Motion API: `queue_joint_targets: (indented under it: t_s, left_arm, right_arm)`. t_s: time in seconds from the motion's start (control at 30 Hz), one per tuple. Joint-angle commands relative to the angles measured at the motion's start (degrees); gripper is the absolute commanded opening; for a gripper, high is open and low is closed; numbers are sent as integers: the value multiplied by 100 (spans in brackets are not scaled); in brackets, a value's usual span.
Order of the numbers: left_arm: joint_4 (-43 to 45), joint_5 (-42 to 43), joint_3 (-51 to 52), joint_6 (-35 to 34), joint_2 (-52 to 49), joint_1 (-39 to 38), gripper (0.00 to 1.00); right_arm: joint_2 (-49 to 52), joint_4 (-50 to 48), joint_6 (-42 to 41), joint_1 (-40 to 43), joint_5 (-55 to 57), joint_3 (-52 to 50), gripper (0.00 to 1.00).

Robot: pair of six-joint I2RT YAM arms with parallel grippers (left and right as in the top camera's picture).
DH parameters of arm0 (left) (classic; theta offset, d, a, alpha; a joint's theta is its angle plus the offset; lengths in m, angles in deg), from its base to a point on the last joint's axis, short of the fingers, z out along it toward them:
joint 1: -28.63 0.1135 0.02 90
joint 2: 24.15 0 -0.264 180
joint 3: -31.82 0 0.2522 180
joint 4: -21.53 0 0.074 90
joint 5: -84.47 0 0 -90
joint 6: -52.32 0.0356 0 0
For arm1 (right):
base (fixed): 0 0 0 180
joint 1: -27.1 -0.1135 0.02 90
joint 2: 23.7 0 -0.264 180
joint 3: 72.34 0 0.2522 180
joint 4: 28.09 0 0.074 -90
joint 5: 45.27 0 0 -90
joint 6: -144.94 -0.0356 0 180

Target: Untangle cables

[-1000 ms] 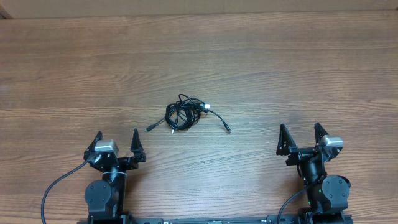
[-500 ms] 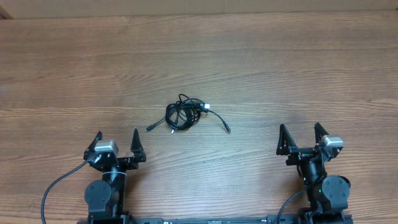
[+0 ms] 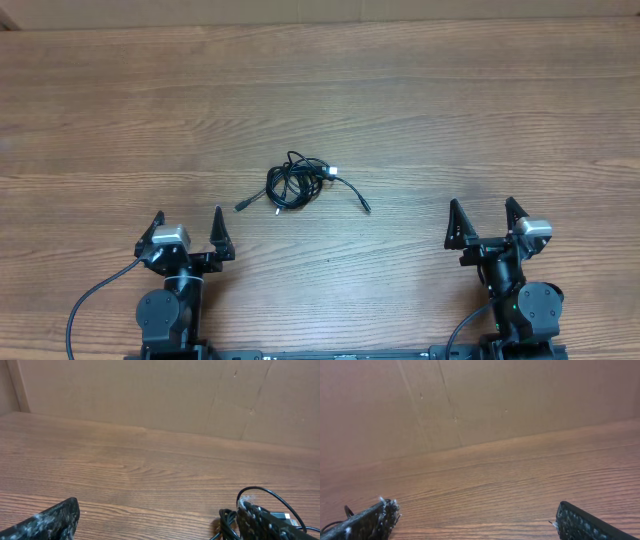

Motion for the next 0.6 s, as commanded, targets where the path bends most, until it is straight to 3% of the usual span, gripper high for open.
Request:
queue_joint_targets:
  t_s: [0.0, 0.43, 0.57]
  left_arm:
    - [-9, 63, 20, -11, 37, 42, 100]
    - [33, 22, 20, -20, 37, 42, 99]
    - [286, 413, -2, -564, 37, 42, 99]
  right_arm:
    - [-46, -37, 4, -26, -26, -59, 100]
    - [-46, -42, 7, -26, -24, -59, 100]
    - [-46, -37, 7, -26, -24, -59, 100]
